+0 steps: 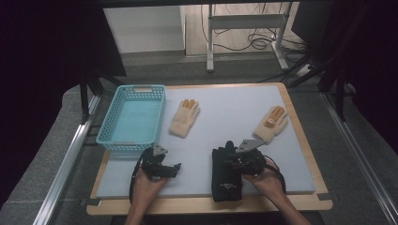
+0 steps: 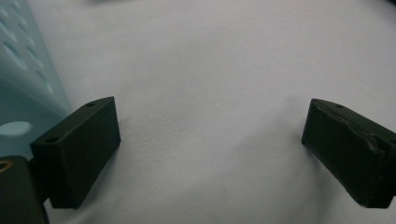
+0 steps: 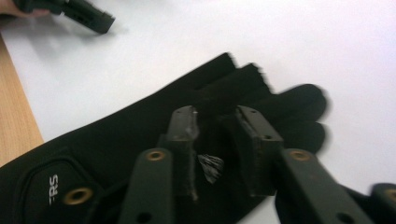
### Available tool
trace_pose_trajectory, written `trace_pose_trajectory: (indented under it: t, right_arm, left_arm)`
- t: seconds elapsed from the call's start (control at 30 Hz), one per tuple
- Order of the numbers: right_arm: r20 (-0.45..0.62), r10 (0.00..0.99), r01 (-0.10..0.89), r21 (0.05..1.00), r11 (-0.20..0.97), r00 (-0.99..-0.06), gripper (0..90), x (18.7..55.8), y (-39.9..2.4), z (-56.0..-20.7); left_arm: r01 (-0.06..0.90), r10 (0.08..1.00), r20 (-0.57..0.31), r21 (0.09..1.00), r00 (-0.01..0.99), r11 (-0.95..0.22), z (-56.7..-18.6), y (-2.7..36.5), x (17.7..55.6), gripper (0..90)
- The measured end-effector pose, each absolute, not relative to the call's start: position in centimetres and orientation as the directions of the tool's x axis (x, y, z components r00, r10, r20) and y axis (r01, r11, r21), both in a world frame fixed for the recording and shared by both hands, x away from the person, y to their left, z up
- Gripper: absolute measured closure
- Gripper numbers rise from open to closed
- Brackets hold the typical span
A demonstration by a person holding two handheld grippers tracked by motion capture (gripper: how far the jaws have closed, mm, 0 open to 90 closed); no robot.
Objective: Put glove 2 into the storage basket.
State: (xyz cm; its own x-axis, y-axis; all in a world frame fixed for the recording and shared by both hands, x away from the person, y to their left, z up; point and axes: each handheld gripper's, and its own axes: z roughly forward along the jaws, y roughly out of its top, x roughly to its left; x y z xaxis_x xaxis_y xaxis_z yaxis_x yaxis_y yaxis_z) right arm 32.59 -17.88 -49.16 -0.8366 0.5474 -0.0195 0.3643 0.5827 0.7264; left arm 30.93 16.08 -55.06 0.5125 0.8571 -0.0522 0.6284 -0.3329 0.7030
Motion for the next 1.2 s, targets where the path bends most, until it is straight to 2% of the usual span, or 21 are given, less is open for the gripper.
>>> trace_pose_trajectory:
  t: [0.07,0.13,0.3,0.37,0.6,0.8,1.0,1.2]
  right_arm:
    - [-0.013,0.565,0.377,0.732,0.567,-0.825,63.6,32.5,-19.0,-48.9]
    - [-0.004,0.580,0.393,0.732,0.557,-0.814,66.3,32.4,-20.3,-49.0]
    - [0.043,0.579,0.429,0.716,0.550,-0.814,86.2,31.1,-23.1,-50.5]
    - [0.055,0.569,0.435,0.706,0.559,-0.821,88.2,30.6,-23.5,-51.0]
    - [0.094,0.519,0.425,0.704,0.569,-0.850,88.3,29.4,-22.1,-52.6]
    - [0.098,0.496,0.410,0.709,0.574,-0.863,87.8,29.6,-19.5,-52.9]
    - [0.101,0.492,0.405,0.720,0.564,-0.865,87.4,30.6,-16.7,-53.2]
    - [0.067,0.484,0.379,0.719,0.582,-0.872,85.4,32.2,-13.6,-53.2]
  left_arm:
    - [0.629,0.857,-0.053,0.703,0.513,-0.333,-55.1,16.1,30.9,4.8]
    - [0.629,0.857,-0.054,0.702,0.513,-0.332,-55.0,16.1,30.9,4.7]
    - [0.631,0.854,-0.055,0.699,0.517,-0.336,-55.0,16.2,30.9,4.7]
    - [0.633,0.854,-0.053,0.694,0.518,-0.342,-54.9,16.3,30.8,5.1]
    - [0.659,0.872,-0.047,0.675,0.487,-0.332,-54.8,17.6,30.7,2.8]
    - [0.636,0.875,-0.012,0.691,0.484,-0.343,-55.0,18.7,30.5,0.9]
    - [0.625,0.869,-0.008,0.698,0.495,-0.349,-55.1,19.0,30.5,0.8]
    - [0.640,0.868,-0.043,0.694,0.494,-0.330,-55.2,19.2,30.7,1.9]
